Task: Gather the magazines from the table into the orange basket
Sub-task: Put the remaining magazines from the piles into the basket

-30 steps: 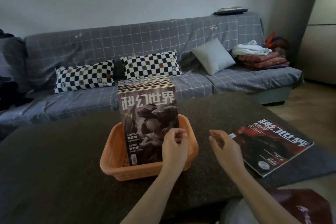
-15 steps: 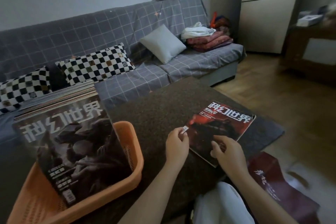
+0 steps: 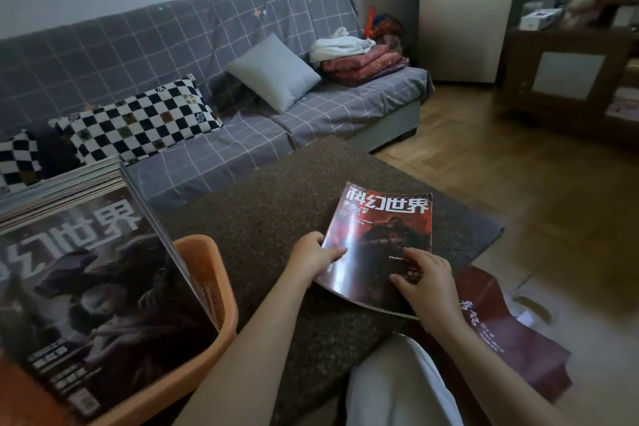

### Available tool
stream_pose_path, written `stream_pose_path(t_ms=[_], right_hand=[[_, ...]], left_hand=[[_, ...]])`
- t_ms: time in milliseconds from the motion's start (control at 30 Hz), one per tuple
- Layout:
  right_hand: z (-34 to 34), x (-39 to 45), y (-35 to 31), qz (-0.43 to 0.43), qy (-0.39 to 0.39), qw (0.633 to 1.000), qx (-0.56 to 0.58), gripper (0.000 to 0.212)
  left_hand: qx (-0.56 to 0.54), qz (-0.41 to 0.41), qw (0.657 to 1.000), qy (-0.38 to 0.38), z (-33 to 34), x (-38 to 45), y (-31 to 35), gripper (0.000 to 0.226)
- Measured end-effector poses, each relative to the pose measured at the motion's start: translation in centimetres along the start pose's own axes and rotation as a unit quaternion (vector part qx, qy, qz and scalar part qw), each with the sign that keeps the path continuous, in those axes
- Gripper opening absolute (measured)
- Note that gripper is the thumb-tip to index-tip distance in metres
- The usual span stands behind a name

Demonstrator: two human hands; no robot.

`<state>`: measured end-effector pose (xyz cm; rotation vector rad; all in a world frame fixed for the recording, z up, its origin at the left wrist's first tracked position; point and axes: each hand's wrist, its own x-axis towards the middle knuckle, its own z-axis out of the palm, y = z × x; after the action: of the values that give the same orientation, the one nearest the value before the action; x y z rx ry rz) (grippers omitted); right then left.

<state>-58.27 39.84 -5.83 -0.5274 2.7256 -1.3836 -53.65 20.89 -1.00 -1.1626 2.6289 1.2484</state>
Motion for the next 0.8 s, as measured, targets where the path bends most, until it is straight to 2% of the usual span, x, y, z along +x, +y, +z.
stream_pose_path(t_ms=[67,133,200,333,433,533,700,800], right_hand=[[-0.4,-0.1,-0.1,0.002,-0.001,1.0,0.006,0.056],[-0.9,-0.2,-0.4,0.017,0.0,0.999,0.035,0.062],[-1.5,-0.6,-1.0,0.044,-0.015,0.993,0.112,0.066],[-2.2,-1.7,-3.2,0.068,-0.069,0.964,0.249,0.072],[-2.5,-2.8,-6.2,0.043,-0.111,0.941,0.317,0.07],[-2.2,-4.0,-9.6,-0.01,-0.123,0.94,0.319,0.069],[0.0,-5.4,-15.5,-0.049,-0.138,0.936,0.321,0.083],[2.3,-6.2,-18.6,-0.066,-0.176,0.93,0.316,0.066]], left_hand=[[-0.043,0.044,0.998,0.021,0.0,-1.5,0.2,0.017],[-0.072,0.089,0.992,0.05,-0.3,-3.3,0.1,0.018],[-0.091,0.124,0.985,0.083,-1.2,-5.3,-0.2,0.021],[-0.133,0.163,0.967,0.145,-4.1,-9.1,-1.7,0.016],[-0.172,0.16,0.953,0.192,-6.3,-11.7,-3.1,0.014],[-0.221,0.15,0.934,0.236,-8.9,-14.1,-4.9,0.011],[-0.25,0.144,0.905,0.312,-12.9,-17.7,-8.7,0.01],[-0.263,0.136,0.889,0.348,-15.0,-19.5,-11.2,0.006]])
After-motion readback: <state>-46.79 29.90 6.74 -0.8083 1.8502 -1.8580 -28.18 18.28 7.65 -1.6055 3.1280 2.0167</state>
